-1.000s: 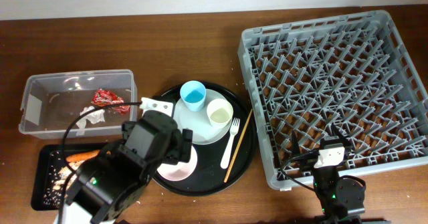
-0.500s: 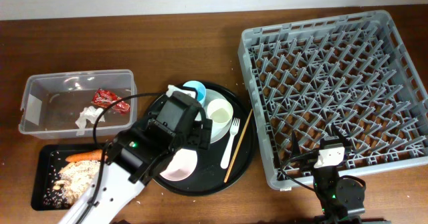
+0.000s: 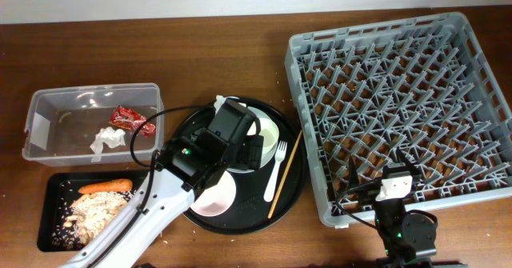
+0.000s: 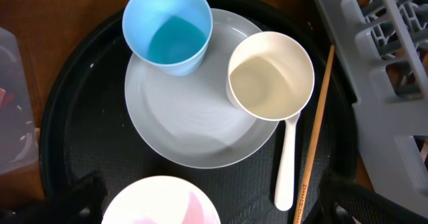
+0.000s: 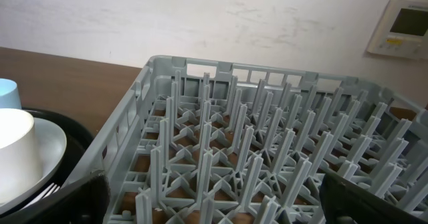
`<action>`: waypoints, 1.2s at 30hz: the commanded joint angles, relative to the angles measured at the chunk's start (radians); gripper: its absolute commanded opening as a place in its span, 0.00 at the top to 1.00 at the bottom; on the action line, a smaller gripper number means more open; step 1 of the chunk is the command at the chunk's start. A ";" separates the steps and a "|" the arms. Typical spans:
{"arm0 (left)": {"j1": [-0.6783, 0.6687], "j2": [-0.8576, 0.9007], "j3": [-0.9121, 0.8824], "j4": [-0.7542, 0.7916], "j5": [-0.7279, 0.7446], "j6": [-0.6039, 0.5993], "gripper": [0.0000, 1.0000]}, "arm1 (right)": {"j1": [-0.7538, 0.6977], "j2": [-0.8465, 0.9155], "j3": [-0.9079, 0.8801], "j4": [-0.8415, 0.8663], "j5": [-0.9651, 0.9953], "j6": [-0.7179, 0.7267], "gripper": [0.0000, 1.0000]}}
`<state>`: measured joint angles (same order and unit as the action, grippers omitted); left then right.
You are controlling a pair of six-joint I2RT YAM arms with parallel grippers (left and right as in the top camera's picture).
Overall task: Sort waste into correct bins and load items into the dishwasher rack
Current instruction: 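Lower the pink bowl onto the round tray and open the left gripper, then grasp the light blue cup with the left gripper and lift it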
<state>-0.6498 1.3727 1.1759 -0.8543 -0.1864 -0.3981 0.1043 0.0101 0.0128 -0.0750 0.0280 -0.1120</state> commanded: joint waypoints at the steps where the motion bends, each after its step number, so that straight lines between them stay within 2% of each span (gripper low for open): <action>1: -0.002 0.004 -0.004 0.002 -0.046 -0.009 0.01 | -0.008 -0.005 -0.007 -0.004 0.006 -0.004 0.01; 20: -0.002 0.005 -0.004 0.010 -0.046 -0.010 0.01 | -0.008 -0.005 -0.007 -0.004 0.006 -0.004 0.01; 24: -0.002 0.007 -0.004 0.060 -0.046 -0.010 0.01 | -0.008 -0.005 -0.007 -0.004 0.006 -0.004 0.01; 26: 0.006 0.011 -0.004 0.097 -0.047 -0.023 0.06 | -0.008 -0.005 -0.007 -0.004 0.006 -0.004 0.01; 28: 0.041 0.023 -0.004 0.111 -0.049 -0.084 0.07 | -0.008 -0.005 -0.007 -0.004 0.006 -0.004 0.01; 33: 0.221 0.131 -0.004 0.142 -0.027 -0.113 0.11 | -0.008 -0.005 -0.007 -0.004 0.006 -0.004 0.01; 35: 0.267 0.182 -0.004 0.171 0.020 -0.113 0.20 | -0.008 -0.005 -0.007 -0.004 0.006 -0.004 0.01; 36: 0.281 0.216 -0.004 0.190 0.044 -0.113 0.30 | -0.008 -0.005 -0.007 -0.004 0.006 -0.004 0.01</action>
<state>-0.3965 1.5341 1.1755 -0.6899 -0.2005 -0.4992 0.1043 0.0101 0.0128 -0.0750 0.0280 -0.1127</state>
